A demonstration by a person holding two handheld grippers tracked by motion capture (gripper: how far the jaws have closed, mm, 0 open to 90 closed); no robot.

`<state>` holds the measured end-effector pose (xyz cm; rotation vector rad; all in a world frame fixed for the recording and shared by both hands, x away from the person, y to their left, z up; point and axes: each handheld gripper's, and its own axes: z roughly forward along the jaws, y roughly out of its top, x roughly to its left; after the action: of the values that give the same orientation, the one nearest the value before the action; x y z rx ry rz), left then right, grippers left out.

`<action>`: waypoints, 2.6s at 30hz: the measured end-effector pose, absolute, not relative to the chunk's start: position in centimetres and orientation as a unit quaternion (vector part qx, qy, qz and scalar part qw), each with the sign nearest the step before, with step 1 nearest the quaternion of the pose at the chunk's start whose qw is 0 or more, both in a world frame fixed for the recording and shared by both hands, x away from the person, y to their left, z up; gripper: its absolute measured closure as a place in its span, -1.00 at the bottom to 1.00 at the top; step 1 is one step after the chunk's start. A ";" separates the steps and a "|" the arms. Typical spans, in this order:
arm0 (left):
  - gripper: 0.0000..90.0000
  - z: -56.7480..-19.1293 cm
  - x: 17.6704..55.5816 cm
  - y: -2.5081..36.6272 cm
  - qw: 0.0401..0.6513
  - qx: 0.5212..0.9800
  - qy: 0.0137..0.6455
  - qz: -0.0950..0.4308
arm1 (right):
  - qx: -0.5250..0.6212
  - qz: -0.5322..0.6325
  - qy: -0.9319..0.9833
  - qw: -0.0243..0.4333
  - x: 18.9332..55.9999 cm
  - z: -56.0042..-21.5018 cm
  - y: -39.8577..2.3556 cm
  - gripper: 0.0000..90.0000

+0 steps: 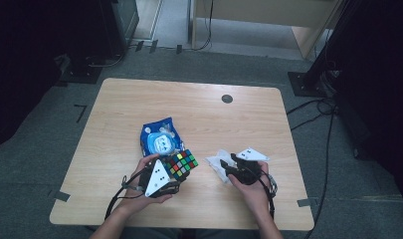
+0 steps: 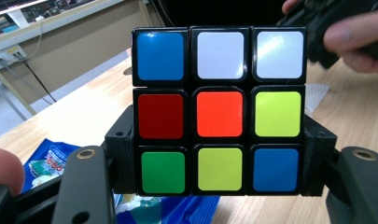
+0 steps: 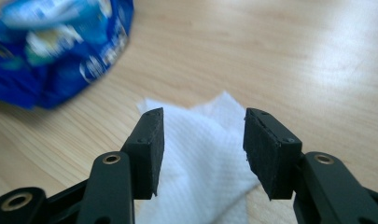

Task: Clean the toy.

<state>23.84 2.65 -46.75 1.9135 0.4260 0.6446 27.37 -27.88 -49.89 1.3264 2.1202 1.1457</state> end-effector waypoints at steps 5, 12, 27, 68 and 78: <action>-0.24 -46.7 23.9 2.7 0.516 0.794 0.179 0.265 | 0.466 0.371 0.777 0.204 27.6 -51.2 -27.3 0.15; -0.24 -46.7 24.1 2.9 0.521 0.794 0.184 0.253 | 0.467 0.363 0.779 0.209 27.5 -52.0 -27.1 0.23; -0.24 -46.5 24.1 3.0 0.530 0.792 0.186 0.239 | 0.490 0.394 0.744 0.225 26.8 -50.5 -27.3 0.96; -0.24 -46.5 22.3 0.4 0.533 0.799 0.146 0.238 | 0.349 0.600 0.695 0.186 20.7 -41.6 -19.7 0.95; -0.24 -46.4 21.9 0.2 0.533 0.799 0.137 0.243 | 0.352 0.606 0.689 0.186 20.8 -41.6 -19.8 0.95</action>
<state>21.95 0.23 -46.38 1.9059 0.3275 0.5783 20.76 -19.79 -41.58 0.9916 1.9394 1.7070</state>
